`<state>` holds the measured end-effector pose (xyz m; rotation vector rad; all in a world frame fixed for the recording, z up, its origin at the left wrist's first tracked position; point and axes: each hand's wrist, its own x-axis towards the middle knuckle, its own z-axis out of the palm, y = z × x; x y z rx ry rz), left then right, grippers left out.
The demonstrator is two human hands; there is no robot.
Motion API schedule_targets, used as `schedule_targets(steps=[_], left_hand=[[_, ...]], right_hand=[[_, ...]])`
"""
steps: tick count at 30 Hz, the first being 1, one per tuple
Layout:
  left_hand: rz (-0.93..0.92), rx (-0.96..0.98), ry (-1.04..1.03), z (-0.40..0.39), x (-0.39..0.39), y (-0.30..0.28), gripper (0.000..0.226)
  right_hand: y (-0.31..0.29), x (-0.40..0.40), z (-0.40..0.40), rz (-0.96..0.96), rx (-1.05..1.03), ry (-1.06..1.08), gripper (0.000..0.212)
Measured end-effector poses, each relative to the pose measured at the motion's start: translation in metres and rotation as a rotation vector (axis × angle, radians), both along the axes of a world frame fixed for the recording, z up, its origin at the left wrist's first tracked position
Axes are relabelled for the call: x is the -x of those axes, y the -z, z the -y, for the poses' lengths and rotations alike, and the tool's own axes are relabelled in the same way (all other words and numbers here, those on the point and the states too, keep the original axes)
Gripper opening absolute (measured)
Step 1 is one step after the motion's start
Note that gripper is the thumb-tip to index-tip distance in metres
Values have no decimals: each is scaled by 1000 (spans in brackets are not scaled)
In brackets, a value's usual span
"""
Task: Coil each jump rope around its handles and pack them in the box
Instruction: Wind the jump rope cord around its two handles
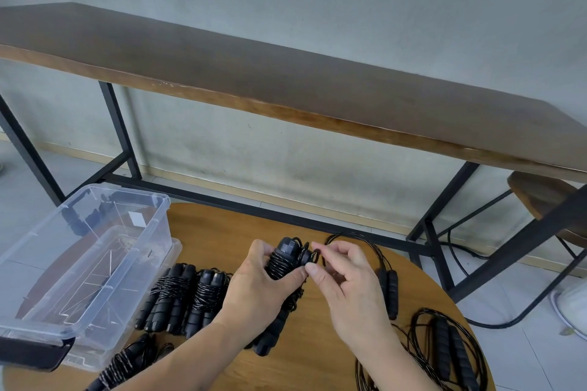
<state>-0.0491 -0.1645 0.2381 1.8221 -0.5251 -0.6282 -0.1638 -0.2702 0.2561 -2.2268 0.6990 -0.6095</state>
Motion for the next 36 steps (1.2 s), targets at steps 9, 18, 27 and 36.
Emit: schedule_targets(steps=[9, 18, 27, 36], left_hand=[[121, -32, -16, -1, 7, 2, 40], [398, -127, 18, -2, 14, 6, 44], [525, -134, 62, -3, 9, 5, 45], [570, -151, 126, -5, 4, 8, 47]], right_hand=[[12, -2, 6, -87, 439, 47, 24], [9, -4, -1, -319, 729, 77, 38], [7, 3, -14, -118, 470, 18, 41], [-3, 10, -6, -51, 292, -47, 41]])
